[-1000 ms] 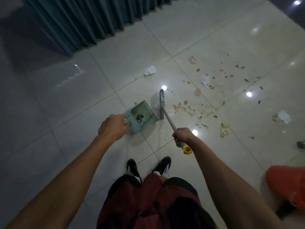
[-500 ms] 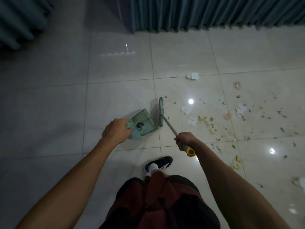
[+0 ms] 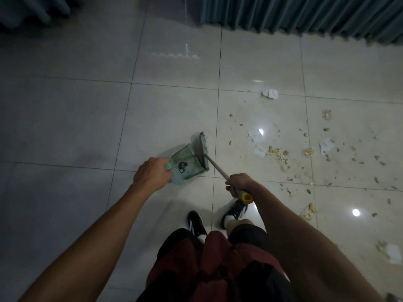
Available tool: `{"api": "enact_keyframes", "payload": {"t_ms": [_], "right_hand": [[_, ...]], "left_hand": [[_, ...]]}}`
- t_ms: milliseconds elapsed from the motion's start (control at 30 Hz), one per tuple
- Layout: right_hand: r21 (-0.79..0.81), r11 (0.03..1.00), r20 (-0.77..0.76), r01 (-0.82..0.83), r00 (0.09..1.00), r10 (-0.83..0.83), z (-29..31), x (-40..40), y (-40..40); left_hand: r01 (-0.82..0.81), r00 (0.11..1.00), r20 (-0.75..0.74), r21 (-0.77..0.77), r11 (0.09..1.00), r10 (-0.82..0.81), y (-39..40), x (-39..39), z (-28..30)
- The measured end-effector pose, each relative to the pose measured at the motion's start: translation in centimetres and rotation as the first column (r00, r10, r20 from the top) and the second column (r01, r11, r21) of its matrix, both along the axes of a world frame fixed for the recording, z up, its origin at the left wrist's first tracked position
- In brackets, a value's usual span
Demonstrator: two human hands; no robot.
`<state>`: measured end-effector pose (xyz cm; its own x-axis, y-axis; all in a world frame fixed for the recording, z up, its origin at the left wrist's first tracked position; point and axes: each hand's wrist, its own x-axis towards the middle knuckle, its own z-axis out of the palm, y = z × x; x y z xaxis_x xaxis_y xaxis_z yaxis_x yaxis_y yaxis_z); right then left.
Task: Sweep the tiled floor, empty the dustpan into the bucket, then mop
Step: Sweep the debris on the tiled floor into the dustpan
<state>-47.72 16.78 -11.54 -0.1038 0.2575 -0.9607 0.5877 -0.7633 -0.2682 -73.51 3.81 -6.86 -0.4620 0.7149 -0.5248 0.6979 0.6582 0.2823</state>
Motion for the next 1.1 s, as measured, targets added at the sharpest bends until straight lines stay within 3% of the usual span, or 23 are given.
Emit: {"api": "enact_keyframes", "payload": {"t_ms": [133,267,333,433,533,633,767,1100], "right_hand": [[-0.059,0.998,-0.001,0.027,1.0,-0.027,-1.1,1.7,0.2],[0.041,0.971,0.083,-0.235,0.969,0.231,-2.1,4.5,1.3],[0.119,0.871,0.202,-0.476,0.871,0.448,-2.3,6.4,2.1],[0.236,0.622,0.371,-0.747,0.661,0.652,-2.3,9.6,3.9],[0.288,0.434,0.469,-0.853,0.521,0.713,-2.5,12.7,5.9],[0.3,0.333,0.526,-0.894,0.446,0.725,-3.3,16.0,7.7],[0.287,0.311,0.546,-0.906,0.422,0.724,-4.3,20.4,9.7],[0.238,0.405,0.572,-0.883,0.464,0.676,-4.3,31.3,12.6]], "left_hand": [[-0.015,1.0,0.006,-0.02,1.0,0.016,-0.6,2.0,0.3],[-0.042,0.999,-0.002,-0.03,0.999,0.041,0.1,4.7,0.5],[-0.049,0.999,-0.009,-0.036,0.998,0.048,0.7,6.4,0.5],[-0.056,0.998,-0.028,-0.053,0.997,0.055,1.7,9.3,0.6],[-0.066,0.996,-0.064,-0.07,0.995,0.061,3.1,12.7,0.8],[-0.089,0.992,-0.091,-0.076,0.993,0.082,4.5,16.2,1.1],[-0.105,0.992,-0.084,-0.093,0.99,0.097,5.9,20.5,1.1],[-0.026,0.995,-0.101,-0.089,0.996,0.017,10.6,28.8,0.4]]}}
